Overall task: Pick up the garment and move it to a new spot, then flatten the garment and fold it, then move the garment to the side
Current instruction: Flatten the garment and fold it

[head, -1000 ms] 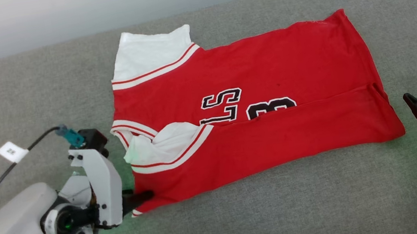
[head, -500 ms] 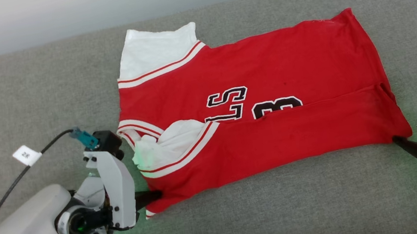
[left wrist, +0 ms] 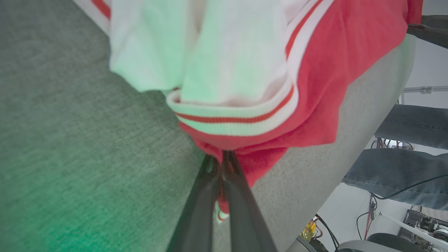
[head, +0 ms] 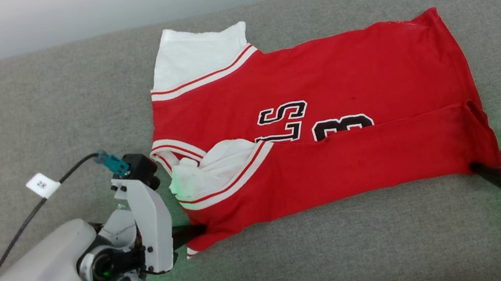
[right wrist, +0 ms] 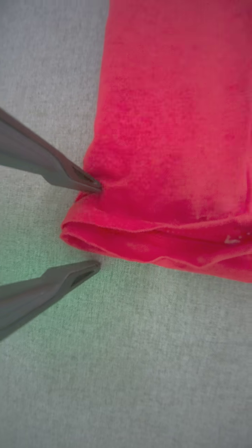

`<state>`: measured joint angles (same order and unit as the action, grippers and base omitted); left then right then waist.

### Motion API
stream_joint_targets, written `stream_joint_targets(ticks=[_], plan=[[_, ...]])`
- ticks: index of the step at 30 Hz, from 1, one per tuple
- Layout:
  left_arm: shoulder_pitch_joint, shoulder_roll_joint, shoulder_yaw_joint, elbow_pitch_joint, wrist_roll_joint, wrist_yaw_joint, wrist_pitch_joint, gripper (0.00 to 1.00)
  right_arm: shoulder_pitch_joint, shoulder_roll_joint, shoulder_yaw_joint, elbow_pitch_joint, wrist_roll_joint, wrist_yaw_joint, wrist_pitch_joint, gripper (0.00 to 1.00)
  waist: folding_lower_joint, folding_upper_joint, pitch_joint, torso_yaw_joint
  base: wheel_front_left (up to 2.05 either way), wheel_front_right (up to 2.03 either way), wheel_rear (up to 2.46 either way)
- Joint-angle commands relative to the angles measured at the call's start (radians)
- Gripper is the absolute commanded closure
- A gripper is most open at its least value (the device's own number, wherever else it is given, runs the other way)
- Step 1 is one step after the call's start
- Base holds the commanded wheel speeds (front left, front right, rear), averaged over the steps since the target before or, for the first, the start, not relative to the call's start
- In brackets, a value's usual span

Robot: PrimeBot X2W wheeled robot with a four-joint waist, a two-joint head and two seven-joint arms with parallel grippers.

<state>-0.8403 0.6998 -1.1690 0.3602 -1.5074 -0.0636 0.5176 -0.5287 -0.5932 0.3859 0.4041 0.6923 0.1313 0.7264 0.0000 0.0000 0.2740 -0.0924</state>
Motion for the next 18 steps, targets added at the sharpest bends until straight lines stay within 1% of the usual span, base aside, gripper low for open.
stream_joint_targets(ticks=[1, 2, 6, 10, 14, 18], plan=[[0.024, -0.016, -0.015, 0.004, 0.005, -0.004, 0.001, 1.00, -0.008, 0.006, 0.004, 0.005, 0.013, -0.001, -0.008, 0.93, 0.0000, 0.0000, 0.000, 0.000, 0.00, 0.00, 0.00], [0.026, -0.016, -0.014, 0.004, 0.006, -0.004, -0.001, 1.00, -0.011, 0.007, 0.003, 0.011, 0.016, -0.001, -0.020, 1.00, 0.0000, 0.0000, -0.001, 0.000, 0.00, 0.00, 0.00], [0.034, -0.006, -0.007, 0.003, 0.009, -0.008, -0.023, 1.00, -0.015, -0.003, 0.023, 0.026, 0.025, -0.001, -0.052, 1.00, 0.0000, 0.0000, -0.006, 0.000, 0.00, 0.00, 0.00], [0.053, 0.017, 0.000, -0.014, 0.011, -0.013, -0.049, 1.00, -0.012, -0.013, 0.035, 0.020, 0.041, -0.001, -0.077, 1.00, 0.0000, 0.0000, -0.018, 0.000, 0.00, 0.00, 0.00], [0.082, 0.062, 0.009, -0.069, 0.014, -0.010, -0.082, 1.00, 0.022, -0.029, 0.042, -0.007, 0.070, -0.001, -0.093, 1.00, 0.0000, 0.0000, -0.032, 0.003, 0.00, 0.00, 0.00], [0.117, 0.123, 0.016, -0.157, 0.020, 0.008, -0.114, 1.00, 0.076, -0.061, 0.030, -0.053, 0.097, -0.001, -0.098, 1.00, 0.0000, 0.0000, -0.043, 0.011, 0.00, 0.00, 0.00]])
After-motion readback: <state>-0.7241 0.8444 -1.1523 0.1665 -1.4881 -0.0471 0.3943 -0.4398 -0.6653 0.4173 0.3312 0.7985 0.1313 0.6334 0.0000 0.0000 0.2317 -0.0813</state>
